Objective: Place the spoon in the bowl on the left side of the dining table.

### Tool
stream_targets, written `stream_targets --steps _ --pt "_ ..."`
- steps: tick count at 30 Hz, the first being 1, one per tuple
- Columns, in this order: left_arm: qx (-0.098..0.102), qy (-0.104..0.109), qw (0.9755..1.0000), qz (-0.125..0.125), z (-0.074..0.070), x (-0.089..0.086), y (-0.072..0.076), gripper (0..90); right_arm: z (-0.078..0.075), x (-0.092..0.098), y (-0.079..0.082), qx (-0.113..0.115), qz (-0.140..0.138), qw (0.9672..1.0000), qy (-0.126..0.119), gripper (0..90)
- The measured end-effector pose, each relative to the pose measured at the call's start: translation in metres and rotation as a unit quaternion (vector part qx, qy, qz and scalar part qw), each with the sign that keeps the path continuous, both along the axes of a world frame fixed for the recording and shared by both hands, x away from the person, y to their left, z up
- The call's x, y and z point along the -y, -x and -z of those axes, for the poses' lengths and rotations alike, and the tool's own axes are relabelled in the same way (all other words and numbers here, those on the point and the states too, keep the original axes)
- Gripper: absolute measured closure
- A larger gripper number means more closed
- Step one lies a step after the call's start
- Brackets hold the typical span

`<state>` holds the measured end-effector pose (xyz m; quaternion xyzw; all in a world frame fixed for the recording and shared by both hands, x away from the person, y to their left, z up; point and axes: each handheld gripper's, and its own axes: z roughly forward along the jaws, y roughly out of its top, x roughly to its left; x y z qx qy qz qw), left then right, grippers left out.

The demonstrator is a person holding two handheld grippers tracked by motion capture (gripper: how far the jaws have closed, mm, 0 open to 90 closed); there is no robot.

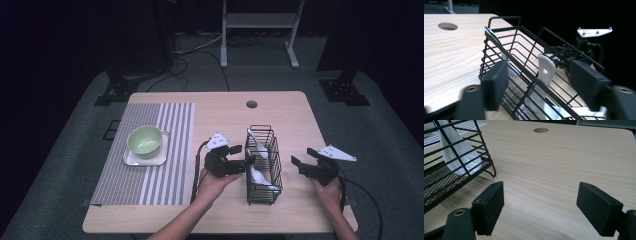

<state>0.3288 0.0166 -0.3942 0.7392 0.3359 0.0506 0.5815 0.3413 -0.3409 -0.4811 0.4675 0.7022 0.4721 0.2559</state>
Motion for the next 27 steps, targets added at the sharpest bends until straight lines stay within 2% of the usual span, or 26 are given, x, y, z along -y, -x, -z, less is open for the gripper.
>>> stream_targets --steps 1,2,4,7,9,14,18,24,26,27 --pt "0.003 -0.003 1.0 -0.002 0.0 0.0 0.0 38.1 0.0 0.0 0.0 0.0 0.0 1.0 0.0 21.0" --pt "0.009 -0.007 0.9999 -0.003 -0.001 0.0 0.001 44.4 0.0 0.0 0.0 0.0 0.0 1.0 0.0 21.0" --pt "0.017 -0.017 0.9997 -0.006 -0.002 0.001 0.002 49.0 0.0 0.0 0.0 0.0 0.0 1.0 -0.001 21.0" --pt "0.025 -0.02 0.9995 -0.005 -0.003 0.001 0.003 57.1 0.0 0.0 0.0 0.0 0.0 1.0 -0.001 21.0" --pt "0.035 -0.026 0.999 -0.007 -0.005 0.003 0.004 58.6 0.0 0.0 0.0 0.0 0.0 1.0 -0.001 21.0" --pt "0.033 -0.024 0.9992 0.0 -0.005 0.003 0.003 65.9 0.0 0.0 0.0 0.0 -0.001 1.0 -0.001 21.0" --pt "0.046 -0.029 0.9985 0.003 -0.006 0.006 0.006 72.8 0.0 0.0 0.0 0.0 -0.001 1.0 -0.003 21.0" --pt "0.04 -0.023 0.9989 0.007 -0.005 0.005 0.008 75.9 0.0 0.001 0.0 0.0 -0.001 1.0 -0.004 21.0" --pt "0.044 -0.023 0.9987 0.008 -0.005 0.006 0.01 82.2 0.0 0.001 0.0 0.0 -0.001 1.0 -0.004 21.0" --pt "0.045 -0.021 0.9987 0.009 -0.005 0.007 0.011 82.3 0.0 0.001 0.0 0.0 -0.001 1.0 -0.004 21.0"
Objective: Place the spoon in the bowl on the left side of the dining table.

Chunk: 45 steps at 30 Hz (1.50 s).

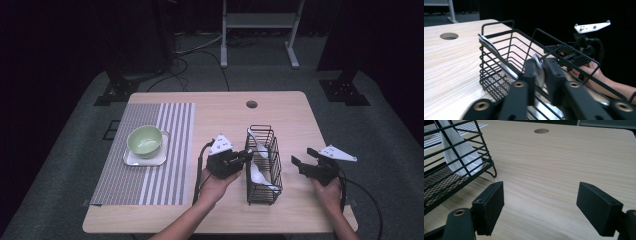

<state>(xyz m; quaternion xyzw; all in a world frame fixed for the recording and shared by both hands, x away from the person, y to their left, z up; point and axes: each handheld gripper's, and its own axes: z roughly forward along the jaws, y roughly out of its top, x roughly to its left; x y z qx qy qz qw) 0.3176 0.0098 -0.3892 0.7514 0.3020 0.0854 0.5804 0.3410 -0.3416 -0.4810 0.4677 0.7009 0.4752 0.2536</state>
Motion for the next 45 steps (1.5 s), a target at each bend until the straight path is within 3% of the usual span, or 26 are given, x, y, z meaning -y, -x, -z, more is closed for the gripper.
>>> stream_targets --steps 7,9,12,16,20,37,42,45 --pt "-0.017 0.019 0.9997 0.006 0.0 -0.001 -0.001 84.2 0.0 0.0 0.0 0.0 -0.001 1.0 0.0 21.0" --pt "-0.034 0.044 0.9984 0.008 0.001 -0.003 -0.003 84.6 0.0 0.0 0.0 0.0 -0.001 1.0 -0.001 21.0" --pt "-0.039 0.052 0.9978 0.01 0.001 -0.004 -0.004 84.8 0.0 0.0 0.0 0.0 -0.001 1.0 -0.001 21.0" --pt "-0.057 0.083 0.9948 0.016 -0.002 -0.008 -0.006 84.8 0.0 0.0 0.0 0.0 -0.001 1.0 -0.001 21.0" --pt "-0.065 0.096 0.9931 0.018 -0.005 -0.01 -0.006 84.8 0.0 0.0 0.0 0.001 -0.001 1.0 -0.001 21.0" --pt "-0.073 0.138 0.9872 0.035 -0.028 -0.008 -0.005 84.8 0.0 0.001 0.0 -0.001 0.001 1.0 -0.003 21.0" --pt "-0.069 0.138 0.9873 0.04 -0.035 -0.006 -0.006 84.8 0.0 0.001 0.0 -0.002 0.002 1.0 -0.003 21.0" --pt "-0.073 0.144 0.9861 0.042 -0.039 -0.005 -0.008 84.9 0.0 0.0 0.0 -0.002 0.003 1.0 -0.001 20.9"
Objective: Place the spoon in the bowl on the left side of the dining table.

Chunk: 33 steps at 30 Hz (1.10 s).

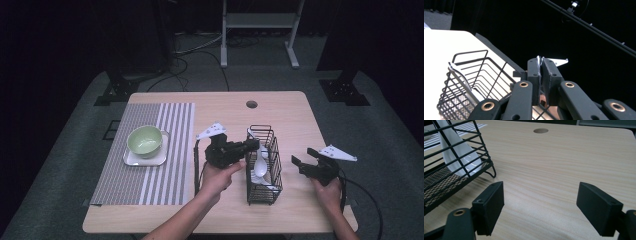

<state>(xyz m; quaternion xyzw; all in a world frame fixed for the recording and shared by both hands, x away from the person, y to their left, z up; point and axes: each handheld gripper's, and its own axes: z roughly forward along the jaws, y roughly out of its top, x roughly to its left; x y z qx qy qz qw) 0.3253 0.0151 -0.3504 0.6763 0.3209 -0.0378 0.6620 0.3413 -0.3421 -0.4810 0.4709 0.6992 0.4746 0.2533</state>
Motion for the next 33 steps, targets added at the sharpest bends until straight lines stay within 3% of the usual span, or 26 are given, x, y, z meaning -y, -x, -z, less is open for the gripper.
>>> stream_targets --steps 7,10,17,33 --pt "-0.009 0.018 0.9998 0.002 -0.005 -0.002 -0.003 84.9 0.0 0.0 0.0 -0.001 0.001 1.0 0.002 21.0" --pt "-0.003 0.011 0.9999 0.0 -0.007 -0.002 -0.003 84.9 0.0 -0.001 0.0 -0.001 0.001 1.0 0.004 21.0" --pt "-0.006 0.027 0.9996 0.002 -0.011 -0.004 -0.004 85.0 0.0 -0.001 -0.001 -0.002 0.003 1.0 0.006 20.9" --pt "0.004 0.035 0.9993 -0.014 -0.025 -0.019 -0.006 84.9 0.0 -0.002 -0.001 -0.003 0.003 1.0 0.007 20.9"
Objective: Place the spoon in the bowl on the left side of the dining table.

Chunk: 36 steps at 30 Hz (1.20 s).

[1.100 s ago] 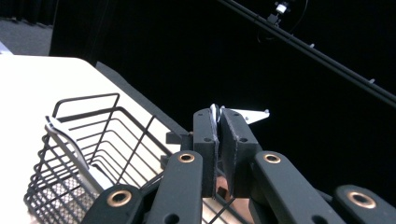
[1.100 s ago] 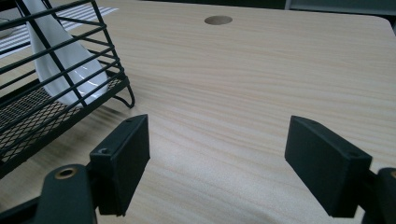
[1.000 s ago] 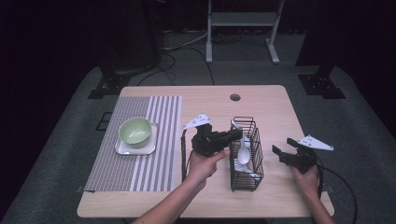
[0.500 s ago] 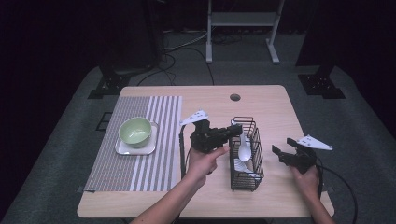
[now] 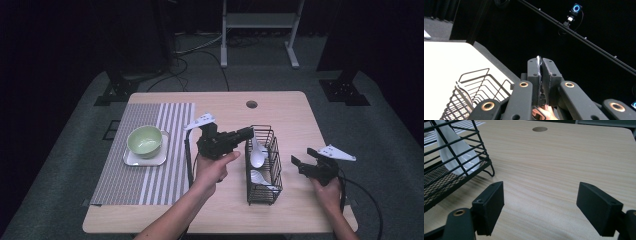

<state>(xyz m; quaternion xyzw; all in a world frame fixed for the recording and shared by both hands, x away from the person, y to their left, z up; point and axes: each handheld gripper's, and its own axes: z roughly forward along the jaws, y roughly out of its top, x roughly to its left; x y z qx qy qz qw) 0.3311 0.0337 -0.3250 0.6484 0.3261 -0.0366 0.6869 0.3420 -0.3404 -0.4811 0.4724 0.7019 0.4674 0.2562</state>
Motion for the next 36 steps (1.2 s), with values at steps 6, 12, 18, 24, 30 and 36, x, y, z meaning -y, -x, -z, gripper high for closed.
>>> stream_targets --steps 6,12,18,24,30,36 --pt "0.004 0.004 1.0 -0.007 -0.005 -0.007 -0.001 85.0 0.0 0.0 0.0 -0.001 0.0 1.0 0.001 21.0" --pt "0.006 0.005 0.9999 -0.014 -0.008 -0.016 -0.002 84.9 0.0 -0.001 0.0 -0.002 0.001 1.0 0.003 20.9" --pt "0.009 0.006 0.9997 -0.023 -0.009 -0.022 -0.002 85.0 0.0 -0.001 0.0 -0.002 0.002 1.0 0.003 20.9" --pt "0.011 0.003 0.9994 -0.032 -0.009 -0.032 -0.002 84.9 0.0 -0.001 0.0 -0.002 0.002 1.0 0.004 20.9" --pt "0.013 0.001 0.9991 -0.039 -0.009 -0.039 -0.001 85.0 0.0 -0.001 -0.001 -0.002 0.003 1.0 0.006 20.9" --pt "0.009 -0.002 0.9988 -0.049 -0.005 -0.047 -0.003 85.0 0.0 -0.001 -0.001 -0.003 0.004 1.0 0.007 20.9"
